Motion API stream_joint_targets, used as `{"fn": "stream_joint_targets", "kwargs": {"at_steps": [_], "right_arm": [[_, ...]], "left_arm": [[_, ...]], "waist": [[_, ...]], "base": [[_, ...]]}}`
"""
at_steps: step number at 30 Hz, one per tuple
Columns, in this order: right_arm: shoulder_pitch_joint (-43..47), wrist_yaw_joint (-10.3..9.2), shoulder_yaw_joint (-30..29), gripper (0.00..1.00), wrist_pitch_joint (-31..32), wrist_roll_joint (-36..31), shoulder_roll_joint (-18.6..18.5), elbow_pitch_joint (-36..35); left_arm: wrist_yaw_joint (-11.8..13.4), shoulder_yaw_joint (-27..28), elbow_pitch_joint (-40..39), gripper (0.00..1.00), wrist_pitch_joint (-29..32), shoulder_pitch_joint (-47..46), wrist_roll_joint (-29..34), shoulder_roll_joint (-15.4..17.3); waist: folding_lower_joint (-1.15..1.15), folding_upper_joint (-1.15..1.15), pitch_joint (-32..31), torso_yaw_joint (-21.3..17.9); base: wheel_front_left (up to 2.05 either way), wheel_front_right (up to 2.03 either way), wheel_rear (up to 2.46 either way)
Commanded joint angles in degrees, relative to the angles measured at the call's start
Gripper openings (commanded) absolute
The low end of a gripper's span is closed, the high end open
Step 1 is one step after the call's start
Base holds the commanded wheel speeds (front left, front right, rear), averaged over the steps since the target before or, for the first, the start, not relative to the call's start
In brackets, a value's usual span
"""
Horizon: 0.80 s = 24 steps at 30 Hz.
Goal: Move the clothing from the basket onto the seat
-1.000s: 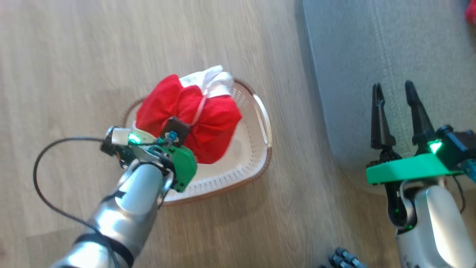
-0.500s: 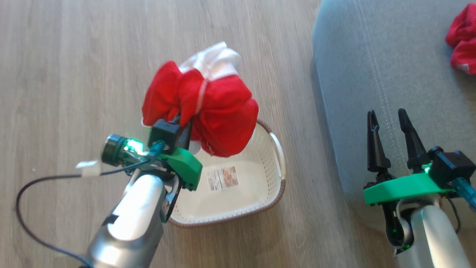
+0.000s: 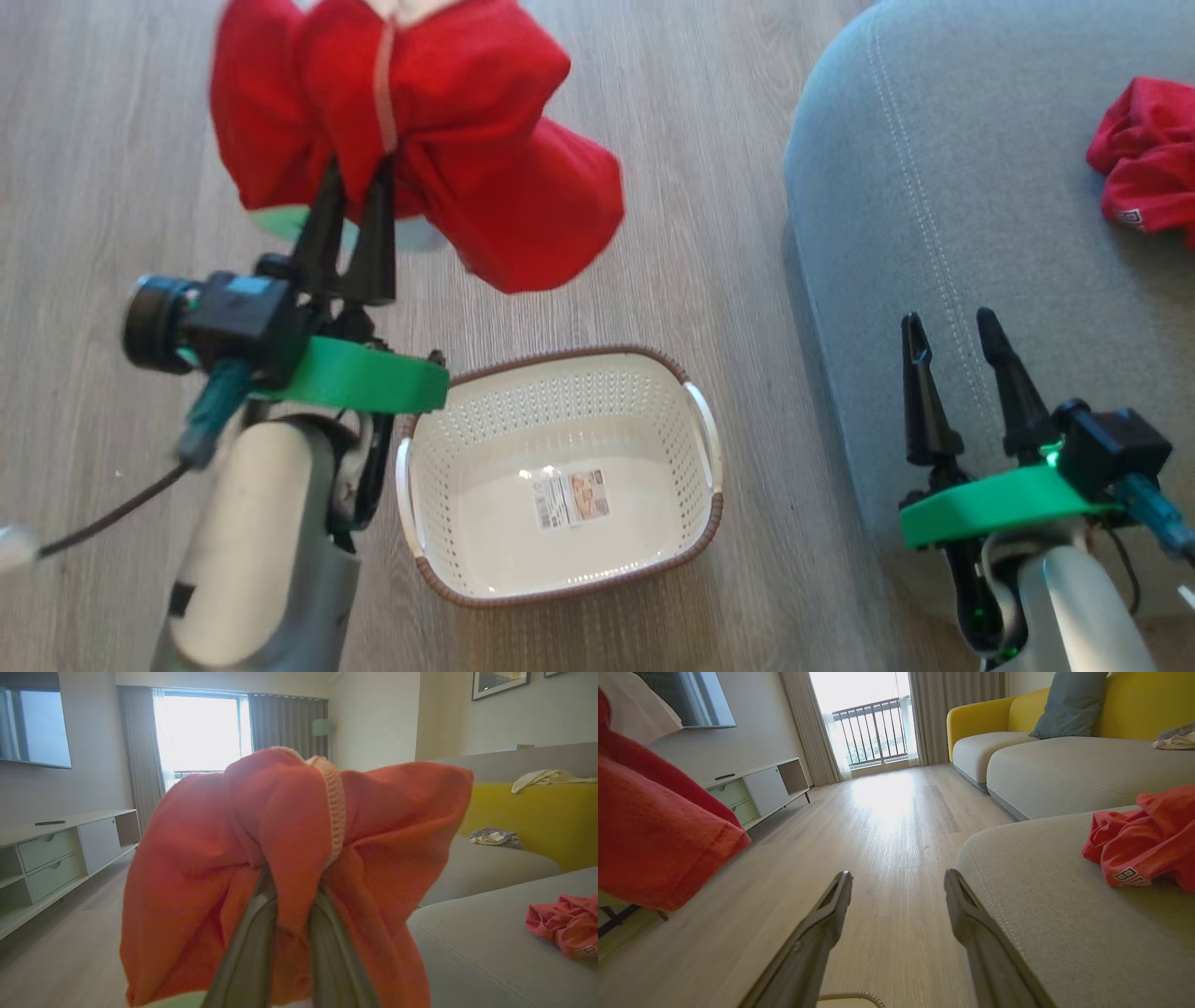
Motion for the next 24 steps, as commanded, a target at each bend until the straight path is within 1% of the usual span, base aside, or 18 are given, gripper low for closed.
{"fn": "stream_joint_targets", "kwargs": {"at_steps": [1, 4, 7, 9, 11, 18, 24], "right_arm": [[0.3, -0.02, 1.5, 1.00, 0.0, 0.0, -0.5, -2.0], [0.9, -0.02, 1.7, 1.00, 0.0, -0.1, -0.7, -2.2], [1.4, -0.02, 2.1, 1.00, 0.0, -0.3, -1.0, -2.3], [1.8, -0.02, 2.4, 1.00, 0.0, -0.4, -1.2, -2.4], [2.1, -0.02, 2.6, 1.00, 0.0, -0.5, -1.3, -2.4], [2.6, -0.02, 2.9, 1.00, 0.0, -0.3, -1.4, -3.0], [2.8, -0.02, 3.3, 1.00, 0.0, -0.2, -1.3, -3.3]], "left_arm": [[-0.5, 2.6, -4.1, 0.00, -0.5, -0.9, 0.2, 0.2], [-2.0, 3.0, -9.2, 0.00, -0.5, 0.0, -0.3, 0.0], [-4.2, 0.8, -13.3, 0.00, -0.5, 1.0, -0.9, -0.1], [-5.6, -1.3, -14.7, 0.00, -0.5, 2.1, -0.9, -0.1], [-6.7, -3.2, -14.8, 0.00, -0.5, 3.2, -1.0, -0.1], [-8.9, -9.4, -12.4, 0.00, -0.5, 6.2, -1.3, -0.1], [-9.1, -10.9, -11.4, 0.00, -0.5, 7.1, -1.2, -0.1]], "waist": [[0.01, 0.00, -0.6, 0.1], [0.01, 0.00, -1.5, 0.2], [0.01, 0.00, -2.4, 0.3], [0.01, 0.00, -2.8, 0.4], [0.01, 0.00, -3.2, 0.5], [0.01, 0.00, -3.4, 0.7], [0.01, 0.00, -3.5, 0.7]], "base": [[0.00, 0.00, 0.00], [0.00, 0.00, 0.00], [0.00, 0.00, 0.00], [0.00, 0.00, 0.00], [0.00, 0.00, 0.00], [0.00, 0.00, 0.00], [0.00, 0.00, 0.00]]}}
